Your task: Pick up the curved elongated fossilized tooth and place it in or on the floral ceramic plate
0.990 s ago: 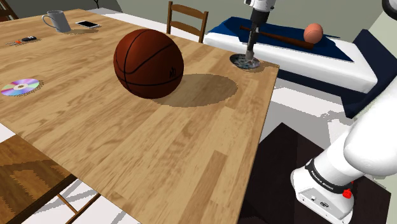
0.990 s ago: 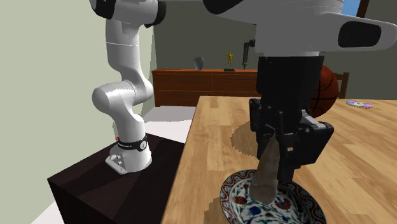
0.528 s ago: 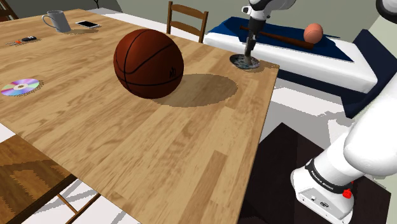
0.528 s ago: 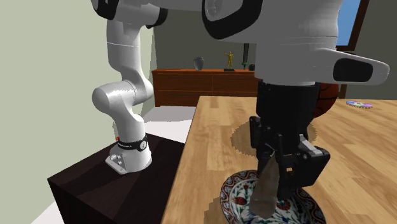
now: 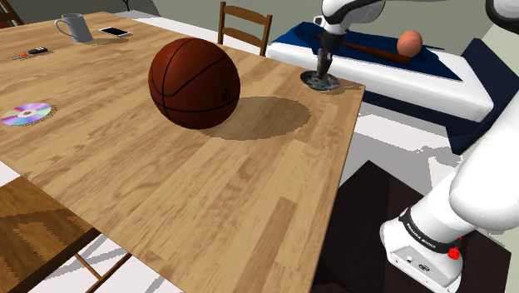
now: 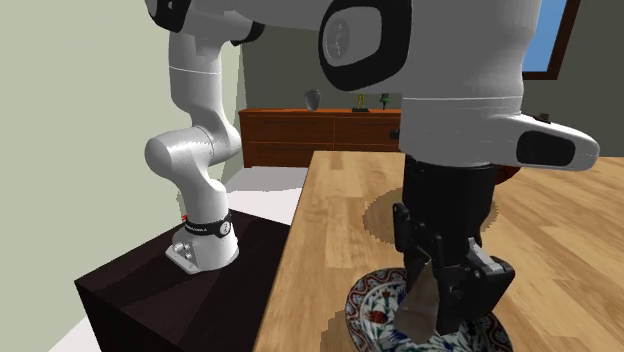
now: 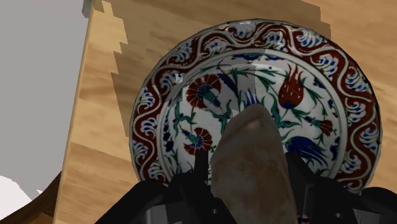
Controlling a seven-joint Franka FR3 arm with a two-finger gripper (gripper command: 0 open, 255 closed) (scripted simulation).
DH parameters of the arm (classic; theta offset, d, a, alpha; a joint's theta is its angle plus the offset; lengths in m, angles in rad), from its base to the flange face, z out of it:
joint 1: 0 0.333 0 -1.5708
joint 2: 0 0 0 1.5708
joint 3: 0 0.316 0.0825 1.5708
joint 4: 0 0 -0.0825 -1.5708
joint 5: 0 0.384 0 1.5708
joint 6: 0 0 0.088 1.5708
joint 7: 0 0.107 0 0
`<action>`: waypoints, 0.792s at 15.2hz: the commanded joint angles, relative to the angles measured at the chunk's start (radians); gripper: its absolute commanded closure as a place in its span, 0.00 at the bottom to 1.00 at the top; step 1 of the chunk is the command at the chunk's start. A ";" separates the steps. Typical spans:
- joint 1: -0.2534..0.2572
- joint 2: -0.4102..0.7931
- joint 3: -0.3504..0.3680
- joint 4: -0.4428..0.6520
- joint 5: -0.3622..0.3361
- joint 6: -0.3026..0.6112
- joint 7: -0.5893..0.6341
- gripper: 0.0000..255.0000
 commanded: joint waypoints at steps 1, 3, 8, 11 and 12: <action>-0.004 0.008 -0.003 -0.008 -0.002 -0.004 -0.001 1.00; -0.004 0.008 -0.003 -0.008 -0.002 -0.004 -0.001 1.00; -0.002 0.006 -0.002 -0.012 -0.003 -0.002 0.002 0.00; -0.004 0.008 -0.003 -0.008 -0.002 -0.004 -0.001 0.00; -0.003 -0.004 -0.004 0.011 -0.007 -0.034 0.002 0.00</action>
